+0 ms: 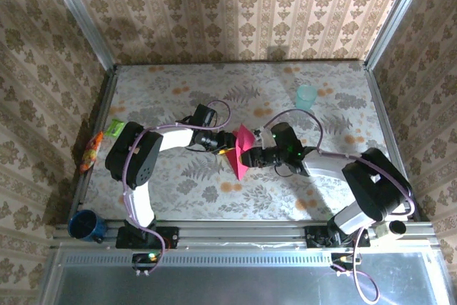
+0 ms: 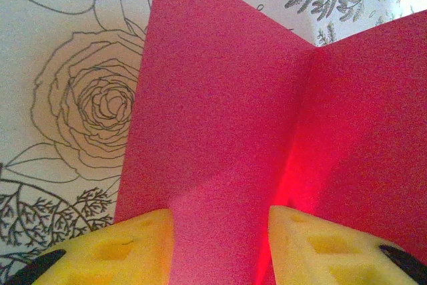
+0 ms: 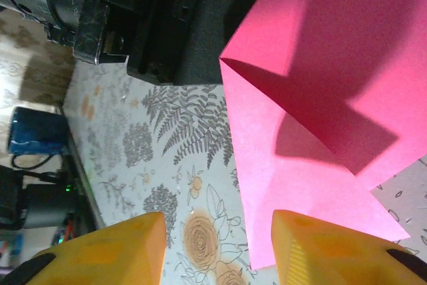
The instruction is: Fold a paper plane with a square sheet of paper (fold left side to right side)
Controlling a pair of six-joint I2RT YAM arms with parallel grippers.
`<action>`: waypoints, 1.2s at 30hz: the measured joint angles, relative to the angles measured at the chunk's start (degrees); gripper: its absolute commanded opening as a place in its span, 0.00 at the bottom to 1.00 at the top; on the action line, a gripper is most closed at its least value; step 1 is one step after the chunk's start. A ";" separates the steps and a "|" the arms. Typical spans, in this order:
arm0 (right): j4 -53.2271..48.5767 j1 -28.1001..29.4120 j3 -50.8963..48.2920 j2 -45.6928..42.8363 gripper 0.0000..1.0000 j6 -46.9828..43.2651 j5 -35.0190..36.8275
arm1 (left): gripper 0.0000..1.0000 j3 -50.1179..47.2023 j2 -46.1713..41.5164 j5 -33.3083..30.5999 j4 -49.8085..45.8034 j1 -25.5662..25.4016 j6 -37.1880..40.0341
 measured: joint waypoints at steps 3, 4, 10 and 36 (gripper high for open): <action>-4.04 2.71 1.49 -0.09 0.55 -1.38 4.15 | 0.43 0.02 0.00 0.02 0.00 0.00 0.02; -5.16 3.52 1.86 -0.04 0.55 -1.64 5.35 | 0.43 0.02 0.00 0.02 0.00 0.00 0.02; -9.16 7.45 4.74 2.43 0.56 -2.54 12.26 | 0.43 0.02 0.00 0.02 -0.02 0.00 0.00; -13.92 10.34 9.77 7.93 0.39 -5.22 23.37 | 0.42 0.02 0.00 0.02 -0.02 0.00 0.02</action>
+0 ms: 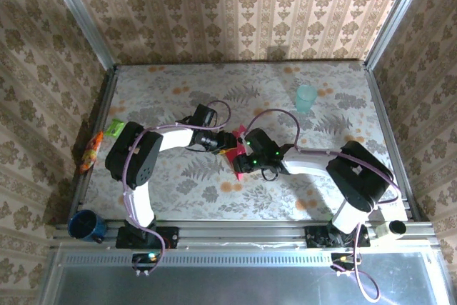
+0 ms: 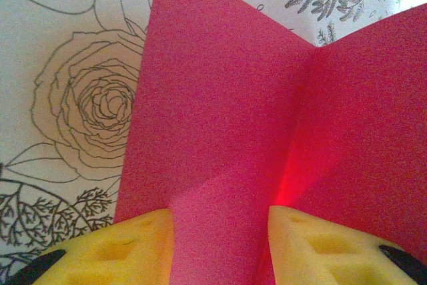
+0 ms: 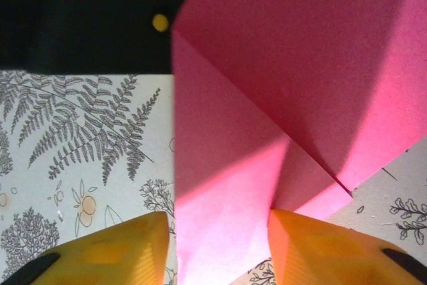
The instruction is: Fold a paper plane with a square sheet of paper (fold left side to right side)
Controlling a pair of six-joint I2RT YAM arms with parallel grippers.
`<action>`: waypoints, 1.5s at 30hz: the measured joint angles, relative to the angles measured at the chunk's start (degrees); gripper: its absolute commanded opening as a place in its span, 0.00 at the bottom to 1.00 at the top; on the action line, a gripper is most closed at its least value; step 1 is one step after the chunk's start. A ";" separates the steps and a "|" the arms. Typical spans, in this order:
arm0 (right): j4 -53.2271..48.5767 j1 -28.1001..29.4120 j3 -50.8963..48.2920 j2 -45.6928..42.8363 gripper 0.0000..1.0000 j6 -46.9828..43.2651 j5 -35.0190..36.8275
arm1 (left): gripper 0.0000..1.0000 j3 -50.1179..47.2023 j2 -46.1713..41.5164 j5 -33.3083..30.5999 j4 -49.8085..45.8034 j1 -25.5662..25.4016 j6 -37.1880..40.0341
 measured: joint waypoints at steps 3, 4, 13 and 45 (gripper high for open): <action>0.15 0.00 0.00 0.04 0.34 -0.04 0.17 | 0.42 0.00 0.00 0.02 0.00 0.02 -0.02; 0.22 0.00 0.00 0.04 0.32 -0.07 0.17 | 0.43 0.00 0.00 0.00 0.00 0.02 0.00; 3.78 -1.11 -2.16 0.04 0.18 1.42 -1.11 | 0.42 -0.26 -0.02 0.04 0.22 0.13 -0.02; 20.37 -7.32 -5.55 6.60 0.11 5.05 -26.91 | 0.43 -10.34 -11.32 -0.39 -0.37 4.63 -1.03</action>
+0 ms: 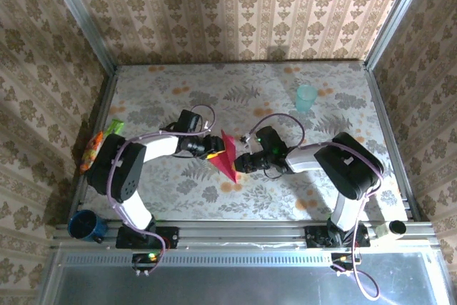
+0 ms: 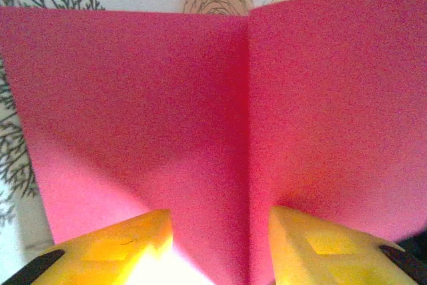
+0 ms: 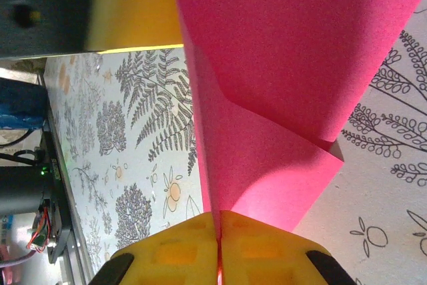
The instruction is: Fold a paper plane with a square sheet of paper (fold left side to right side)
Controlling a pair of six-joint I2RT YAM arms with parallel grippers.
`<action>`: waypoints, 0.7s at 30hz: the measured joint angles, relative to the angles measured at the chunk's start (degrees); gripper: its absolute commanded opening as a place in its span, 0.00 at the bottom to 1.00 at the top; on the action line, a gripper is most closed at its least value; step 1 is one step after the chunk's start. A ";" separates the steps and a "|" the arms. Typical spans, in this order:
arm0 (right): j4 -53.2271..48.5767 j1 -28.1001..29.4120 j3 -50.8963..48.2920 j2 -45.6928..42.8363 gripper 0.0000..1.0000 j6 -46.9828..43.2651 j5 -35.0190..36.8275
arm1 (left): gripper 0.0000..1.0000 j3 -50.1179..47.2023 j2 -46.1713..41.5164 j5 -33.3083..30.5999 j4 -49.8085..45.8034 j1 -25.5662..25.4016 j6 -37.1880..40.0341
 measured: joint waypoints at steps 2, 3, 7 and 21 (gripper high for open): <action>-0.61 0.02 0.39 0.46 0.11 -0.15 -0.02 | 0.42 -0.37 -1.60 0.00 -0.68 0.28 0.13; -0.98 0.02 0.63 0.72 0.11 -0.20 -0.02 | 0.42 -0.61 -2.43 0.00 -0.94 0.33 0.28; -2.12 0.02 1.01 0.96 0.12 -0.68 -0.02 | 0.43 -1.40 -4.17 0.04 -1.79 0.44 0.39; -2.51 0.02 1.57 1.68 0.14 -1.03 -0.85 | 0.48 -1.95 -1.46 1.07 -0.15 -0.02 0.37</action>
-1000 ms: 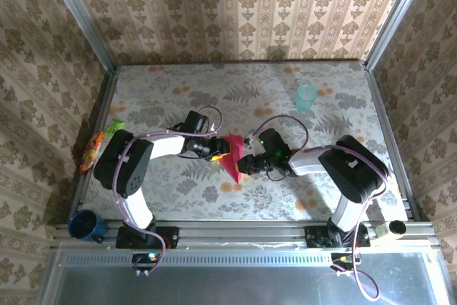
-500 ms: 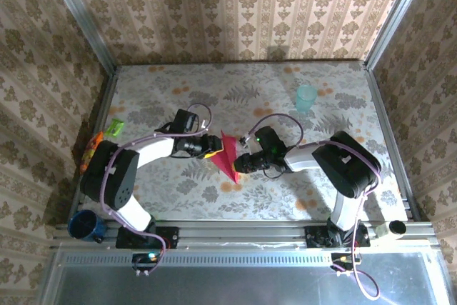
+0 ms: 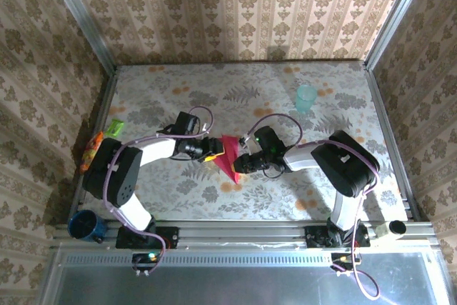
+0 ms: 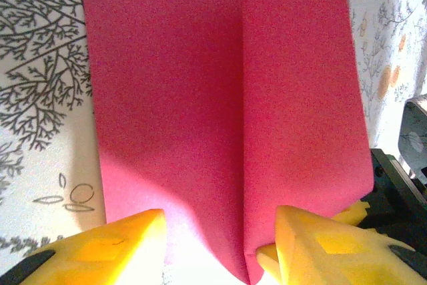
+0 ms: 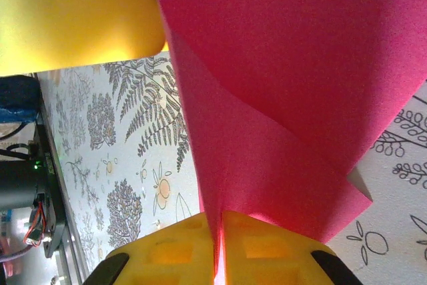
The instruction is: Fold a paper plane with a square sheet of paper (fold left side to right side)
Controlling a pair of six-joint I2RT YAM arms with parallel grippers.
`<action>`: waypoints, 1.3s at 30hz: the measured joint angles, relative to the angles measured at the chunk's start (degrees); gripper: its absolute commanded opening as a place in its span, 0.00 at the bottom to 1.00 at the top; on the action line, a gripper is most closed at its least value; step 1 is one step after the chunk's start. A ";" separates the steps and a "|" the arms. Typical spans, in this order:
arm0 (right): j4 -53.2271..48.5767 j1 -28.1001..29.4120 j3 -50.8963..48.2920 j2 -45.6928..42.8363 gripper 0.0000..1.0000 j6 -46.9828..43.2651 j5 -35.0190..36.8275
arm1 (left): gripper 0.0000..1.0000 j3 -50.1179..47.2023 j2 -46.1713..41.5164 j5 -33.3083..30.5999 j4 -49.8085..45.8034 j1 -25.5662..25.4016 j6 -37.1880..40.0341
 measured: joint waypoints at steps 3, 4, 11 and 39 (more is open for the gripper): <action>0.00 0.00 0.00 0.00 0.14 0.00 -0.02 | 0.48 0.07 0.83 0.15 1.03 -0.42 -0.07; 0.00 0.00 0.00 0.00 0.14 0.00 -0.02 | 0.49 0.09 1.01 0.24 1.33 -0.48 -0.07; 0.00 0.00 0.00 0.02 0.14 0.02 -0.02 | 0.52 0.42 1.25 0.28 3.78 -1.03 -0.68; -0.09 -0.74 0.17 -0.61 0.36 0.98 -1.73 | 0.51 3.93 6.14 -0.85 2.32 -1.99 0.20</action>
